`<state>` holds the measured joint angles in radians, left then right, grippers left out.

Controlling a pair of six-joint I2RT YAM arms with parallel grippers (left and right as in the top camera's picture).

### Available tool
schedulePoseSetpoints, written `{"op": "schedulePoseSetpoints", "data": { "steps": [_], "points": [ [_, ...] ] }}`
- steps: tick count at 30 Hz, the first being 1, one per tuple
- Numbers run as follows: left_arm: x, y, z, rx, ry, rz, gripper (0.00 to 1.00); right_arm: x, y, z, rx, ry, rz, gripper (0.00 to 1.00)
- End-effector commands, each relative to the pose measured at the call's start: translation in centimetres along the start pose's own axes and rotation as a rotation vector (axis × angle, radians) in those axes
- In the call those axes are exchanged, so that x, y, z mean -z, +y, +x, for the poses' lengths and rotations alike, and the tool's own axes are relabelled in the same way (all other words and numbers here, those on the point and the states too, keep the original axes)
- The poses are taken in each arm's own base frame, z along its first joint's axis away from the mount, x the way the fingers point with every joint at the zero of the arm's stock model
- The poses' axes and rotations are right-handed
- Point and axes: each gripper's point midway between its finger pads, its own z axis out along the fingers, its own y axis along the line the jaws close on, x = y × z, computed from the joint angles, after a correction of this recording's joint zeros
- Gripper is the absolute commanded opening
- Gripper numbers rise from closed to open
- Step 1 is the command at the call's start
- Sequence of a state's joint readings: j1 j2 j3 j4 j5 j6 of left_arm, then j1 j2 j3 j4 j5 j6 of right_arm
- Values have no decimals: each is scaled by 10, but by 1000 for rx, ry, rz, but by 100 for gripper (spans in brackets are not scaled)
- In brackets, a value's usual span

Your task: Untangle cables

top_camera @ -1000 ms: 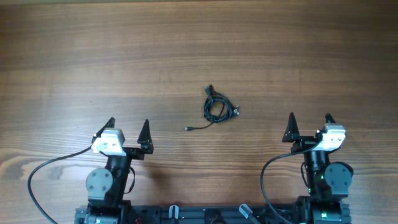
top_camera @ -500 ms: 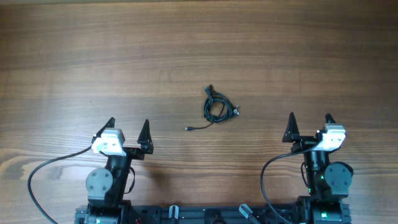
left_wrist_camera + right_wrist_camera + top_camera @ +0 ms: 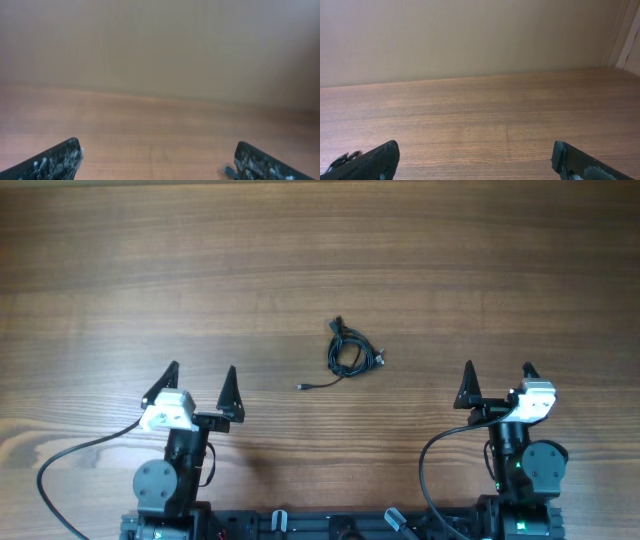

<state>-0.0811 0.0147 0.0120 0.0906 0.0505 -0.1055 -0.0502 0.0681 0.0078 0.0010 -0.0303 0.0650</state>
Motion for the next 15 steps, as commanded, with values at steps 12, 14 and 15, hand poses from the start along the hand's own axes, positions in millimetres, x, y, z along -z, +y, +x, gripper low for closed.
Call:
{"op": "schedulePoseSetpoints", "data": {
  "steps": [12,14,15],
  "points": [
    [4,-13,-38,-28,-155,65,100,-1,4,3,12,10,-21,100],
    [4,-13,-40,-29,-160,65,100,-1,4,3,12,10,-21,100],
    [4,-14,-42,-29,-164,66,100,-1,4,3,12,10,-21,100]
  ]
}}
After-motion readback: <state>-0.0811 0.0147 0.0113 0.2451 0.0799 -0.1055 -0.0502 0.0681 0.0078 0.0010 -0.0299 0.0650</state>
